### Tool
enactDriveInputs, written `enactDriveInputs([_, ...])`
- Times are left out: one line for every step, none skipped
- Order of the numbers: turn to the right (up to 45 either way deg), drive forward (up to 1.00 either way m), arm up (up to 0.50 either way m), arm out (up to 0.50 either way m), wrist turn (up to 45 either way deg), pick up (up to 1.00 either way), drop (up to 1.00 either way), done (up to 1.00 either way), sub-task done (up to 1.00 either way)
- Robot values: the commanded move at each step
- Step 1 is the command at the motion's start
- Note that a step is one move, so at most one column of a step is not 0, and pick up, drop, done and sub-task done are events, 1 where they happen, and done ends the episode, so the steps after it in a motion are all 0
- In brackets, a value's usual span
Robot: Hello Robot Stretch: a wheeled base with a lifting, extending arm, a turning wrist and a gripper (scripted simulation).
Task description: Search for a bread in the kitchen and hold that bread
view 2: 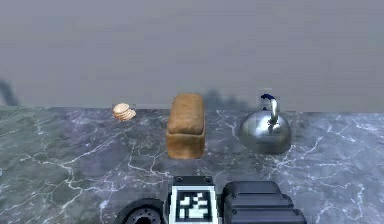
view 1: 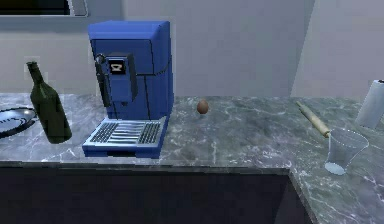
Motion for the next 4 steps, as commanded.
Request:
enactDriveInputs([0.0,0.0,0.0,0.24,0.0,0.0,0.0,0.0,0.0])
enactDriveInputs([0.0,0.0,0.0,0.0,45.0,0.0,0.0,0.0,0.0])
enactDriveInputs([0.0,0.0,0.0,0.0,45.0,0.0,0.0,0.0,0.0])
enactDriveInputs([0.0,0.0,0.0,0.0,45.0,0.0,0.0,0.0,0.0])
